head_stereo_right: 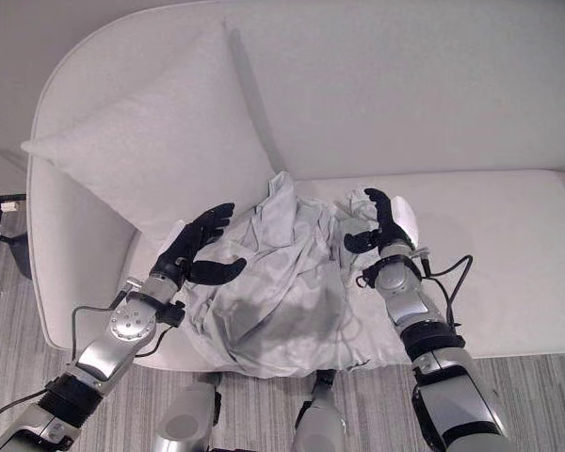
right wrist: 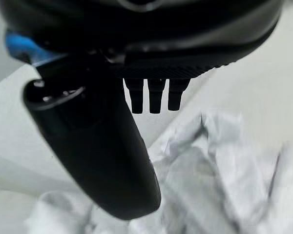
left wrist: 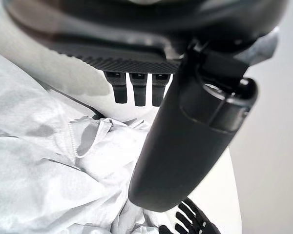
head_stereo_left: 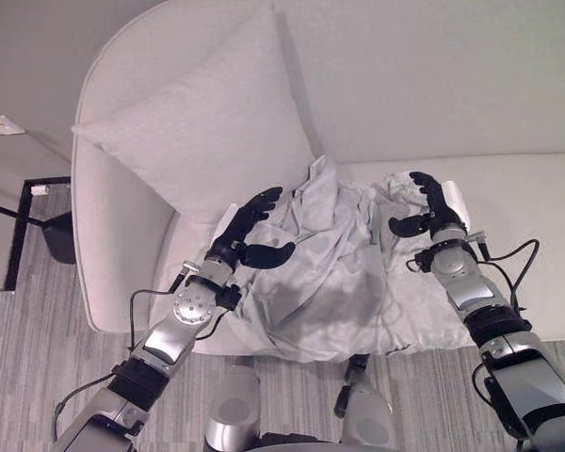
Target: Hang the clothes on the sofa on the clothes rack.
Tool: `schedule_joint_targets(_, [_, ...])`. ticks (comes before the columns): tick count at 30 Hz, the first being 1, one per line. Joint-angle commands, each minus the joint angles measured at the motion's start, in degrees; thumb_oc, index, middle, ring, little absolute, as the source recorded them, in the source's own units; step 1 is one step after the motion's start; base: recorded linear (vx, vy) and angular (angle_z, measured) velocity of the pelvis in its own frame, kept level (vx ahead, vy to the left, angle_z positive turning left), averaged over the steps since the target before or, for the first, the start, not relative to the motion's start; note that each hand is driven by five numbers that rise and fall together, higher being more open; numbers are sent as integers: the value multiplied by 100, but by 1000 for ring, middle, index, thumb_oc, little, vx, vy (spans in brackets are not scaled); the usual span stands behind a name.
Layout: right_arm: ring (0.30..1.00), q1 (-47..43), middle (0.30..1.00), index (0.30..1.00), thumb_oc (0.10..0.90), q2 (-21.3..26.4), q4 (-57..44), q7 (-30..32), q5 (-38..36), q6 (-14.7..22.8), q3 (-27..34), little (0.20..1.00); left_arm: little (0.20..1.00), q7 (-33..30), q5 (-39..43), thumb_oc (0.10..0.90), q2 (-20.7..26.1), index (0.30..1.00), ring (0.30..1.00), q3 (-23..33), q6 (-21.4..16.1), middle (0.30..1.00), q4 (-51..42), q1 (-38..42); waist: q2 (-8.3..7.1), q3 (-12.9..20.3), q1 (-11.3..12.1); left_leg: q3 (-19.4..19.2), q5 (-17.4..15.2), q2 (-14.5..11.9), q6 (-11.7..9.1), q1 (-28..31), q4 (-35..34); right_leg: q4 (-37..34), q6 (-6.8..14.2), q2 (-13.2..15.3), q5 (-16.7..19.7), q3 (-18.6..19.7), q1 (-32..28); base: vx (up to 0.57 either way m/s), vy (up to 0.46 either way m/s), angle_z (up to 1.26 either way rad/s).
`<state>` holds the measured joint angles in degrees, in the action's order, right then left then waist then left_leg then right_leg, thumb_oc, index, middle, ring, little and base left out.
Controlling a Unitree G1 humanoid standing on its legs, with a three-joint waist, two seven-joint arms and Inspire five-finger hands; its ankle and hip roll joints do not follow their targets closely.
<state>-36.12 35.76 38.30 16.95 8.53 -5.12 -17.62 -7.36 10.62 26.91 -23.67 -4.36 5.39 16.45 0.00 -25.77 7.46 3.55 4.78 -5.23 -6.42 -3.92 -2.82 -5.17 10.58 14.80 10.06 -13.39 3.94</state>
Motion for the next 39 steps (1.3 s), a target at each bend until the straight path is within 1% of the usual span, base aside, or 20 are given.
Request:
schedule_joint_targets(1, [900, -911, 900, 900, 800, 474, 105, 419, 108, 184, -239, 900, 900, -189, -271, 800, 19, 900, 900, 32, -444, 900, -383, 545, -178, -30, 160, 495, -394, 13, 267, -250, -207, 324, -171, 8, -83, -5, 304, -87, 2, 9])
schedule_joint_targets(7, [900, -1480, 900, 900, 800, 508, 675, 597, -132, 182, -420, 900, 900, -287, -219, 800, 207, 900, 900, 162, -473, 900, -712, 526, -138, -402, 254, 591, -311, 125, 265, -843, -67, 349, -134, 107, 28, -35, 738, -82, 28, 16])
schedule_joint_targets(8, [900, -1562, 900, 900, 800, 525, 879, 619, -175, 158, -472, 900, 900, -334, -215, 800, 243, 900, 900, 227, -487, 900, -797, 471, -130, -402, 289, 602, -304, 159, 262, -1050, -24, 322, -122, 140, 61, -59, 887, -48, 35, 5])
schedule_joint_targets(12, [900, -1616, 900, 900, 800, 552, 1311, 688, -176, 126, -525, 900, 900, -400, -277, 800, 304, 900, 900, 321, -493, 900, -985, 390, -120, -402, 325, 660, -270, 221, 267, -1367, -6, 286, -96, 208, 111, -103, 1132, -14, 41, 12])
schedule_joint_targets(13, [900, -1605, 900, 900, 800, 619, 1478, 741, -100, 67, -532, 900, 900, -450, -318, 800, 331, 900, 900, 376, -509, 900, -1104, 325, -93, -402, 363, 701, -231, 252, 259, -1578, -28, 265, -70, 241, 152, -137, 1299, -14, 46, 13])
schedule_joint_targets(14, [900, -1615, 900, 900, 800, 620, 1485, 742, -101, 71, -534, 900, 900, -450, -319, 800, 331, 900, 900, 378, -507, 900, -1108, 330, -94, -402, 360, 703, -229, 256, 259, -1592, -22, 269, -69, 244, 154, -137, 1311, -18, 41, 9])
schedule_joint_targets(17, [900, -1564, 900, 900, 800, 666, 2228, 746, 7, -12, -673, 900, 900, -467, -367, 800, 340, 900, 900, 329, -507, 900, -1209, 332, -33, -402, 446, 776, -199, 302, 245, -1763, -74, 246, -32, 247, 152, -218, 1422, 2, 14, 13])
schedule_joint_targets(19, [900, -1406, 900, 900, 800, 616, 2689, 553, 101, -57, -744, 900, 900, -462, -422, 800, 354, 900, 900, 319, -496, 900, -1269, 334, 7, -402, 471, 838, -172, 333, 243, -1828, -114, 260, -17, 270, 138, -265, 1462, 11, -1, 14])
schedule_joint_targets(20, [846, -1420, 846, 846, 764, 619, 2693, 552, 101, -53, -739, 846, 900, -462, -423, 800, 356, 900, 900, 323, -494, 900, -1272, 348, 0, -402, 459, 848, -145, 352, 247, -1866, -107, 257, -16, 286, 160, -271, 1489, 11, -7, 13])
schedule_joint_targets(21, [552, -1320, 552, 552, 568, 563, 2913, 478, 148, -88, -744, 552, 900, -441, -444, 800, 366, 900, 900, 321, -486, 900, -1283, 359, 20, -402, 470, 871, -132, 365, 243, -1867, -136, 264, -5, 293, 150, -291, 1481, 6, -8, 13])
schedule_joint_targets(22, [300, -1209, 300, 300, 400, 469, 3123, 397, 245, -125, -779, 300, 900, -436, -478, 800, 365, 900, 900, 326, -470, 900, -1298, 373, 25, -402, 474, 894, -128, 377, 244, -1859, -168, 259, -4, 296, 142, -312, 1465, 36, -25, 13])
schedule_joint_targets(24, [300, -899, 300, 300, 400, 214, 3379, 252, 549, -179, -871, 300, 900, -467, -618, 800, 357, 900, 900, 401, -460, 900, -1327, 350, 48, -402, 456, 902, -138, 375, 232, -1808, -206, 231, 8, 306, 128, -337, 1418, 33, -10, 15])
schedule_joint_targets(28, [300, -301, 300, 300, 400, -126, 3051, 302, 416, -160, -603, 300, 900, -561, -739, 800, 350, 900, 900, 556, -420, 900, -1337, 305, -6, -402, 366, 836, -200, 338, 224, -1606, -218, 162, 18, 272, 124, -263, 1282, 15, -17, 4])
schedule_joint_targets(29, [300, 42, 300, 300, 400, -220, 2603, 381, 370, -148, -456, 300, 900, -615, -796, 800, 341, 900, 900, 664, -382, 900, -1305, 313, -54, -402, 265, 797, -235, 307, 220, -1481, -218, 161, 15, 251, 93, -197, 1211, 14, -45, -3])
schedule_joint_targets(31, [300, 292, 300, 300, 400, -207, 2212, 417, 364, -171, -302, 300, 900, -635, -818, 800, 327, 900, 900, 694, -365, 900, -1278, 301, -82, -402, 228, 766, -266, 289, 224, -1381, -218, 157, 10, 240, 78, -148, 1142, 16, -38, -4])
schedule_joint_targets(33, [300, 712, 300, 300, 400, -153, 1500, 517, 333, -195, 61, 300, 900, -626, -827, 800, 296, 900, 900, 767, -329, 900, -1202, 285, -109, -402, 123, 704, -309, 247, 222, -1176, -218, 165, -4, 216, 30, -91, 1007, 16, -51, -13])
schedule_joint_targets(34, [300, 1047, 300, 300, 400, -170, 831, 597, 163, -133, 427, 300, 900, -638, -836, 800, 264, 900, 900, 822, -293, 900, -1083, 297, -129, -402, -10, 661, -349, 212, 221, -1022, -218, 167, -23, 190, 0, -39, 909, 10, -37, -21])
schedule_joint_targets(35, [300, 1102, 300, 300, 400, -167, 779, 591, 169, -156, 457, 300, 900, -640, -837, 800, 262, 900, 900, 799, -298, 900, -1074, 298, -125, -402, 10, 657, -356, 209, 220, -1003, -218, 162, -23, 186, -2, -38, 890, 21, -55, -22])
schedule_joint_targets(36, [300, 1246, 300, 300, 400, -220, 495, 662, -99, -53, 688, 300, 900, -646, -826, 800, 236, 900, 900, 790, -286, 900, -992, 333, -127, -402, -34, 633, -403, 163, 204, -888, -218, 158, -35, 143, -41, -6, 804, 5, -55, -21])
schedule_joint_targets(39, [300, 1529, 300, 300, 400, -168, -349, 784, -271, 154, 1100, 300, 900, -594, -823, 800, 217, 900, 900, 698, -225, 900, -782, 451, -186, -400, -175, 576, -375, 93, 163, -729, -218, 114, -67, 60, -45, 51, 667, -10, -96, -24])
